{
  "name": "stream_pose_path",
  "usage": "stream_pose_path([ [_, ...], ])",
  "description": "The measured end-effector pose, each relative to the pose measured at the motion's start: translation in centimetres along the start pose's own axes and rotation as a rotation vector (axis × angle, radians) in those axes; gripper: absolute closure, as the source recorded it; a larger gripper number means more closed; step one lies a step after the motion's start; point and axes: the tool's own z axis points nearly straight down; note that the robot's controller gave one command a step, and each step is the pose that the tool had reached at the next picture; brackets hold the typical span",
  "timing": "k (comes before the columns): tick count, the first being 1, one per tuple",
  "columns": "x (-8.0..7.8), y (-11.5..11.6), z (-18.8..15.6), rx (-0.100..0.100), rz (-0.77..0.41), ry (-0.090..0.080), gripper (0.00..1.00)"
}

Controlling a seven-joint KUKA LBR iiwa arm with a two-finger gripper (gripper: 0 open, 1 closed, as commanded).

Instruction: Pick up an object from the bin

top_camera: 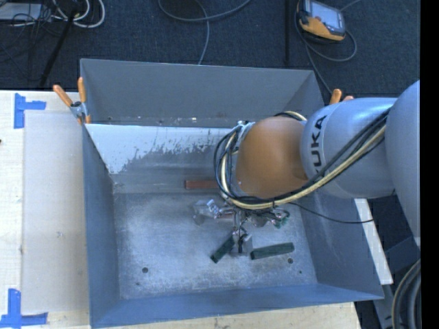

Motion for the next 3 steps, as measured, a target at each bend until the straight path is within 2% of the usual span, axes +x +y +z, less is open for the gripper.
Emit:
stream_pose_path([
  [1,0.0,0.0,0.0,-0.001,0.002,0.001,1.0],
  [2,1.5,-2.6,-11.4,0.004,-0.257,-0.001,1.0],
  [3,2.0,-1.6,-25.3,0.006,-0.321,-0.005,1.0],
])
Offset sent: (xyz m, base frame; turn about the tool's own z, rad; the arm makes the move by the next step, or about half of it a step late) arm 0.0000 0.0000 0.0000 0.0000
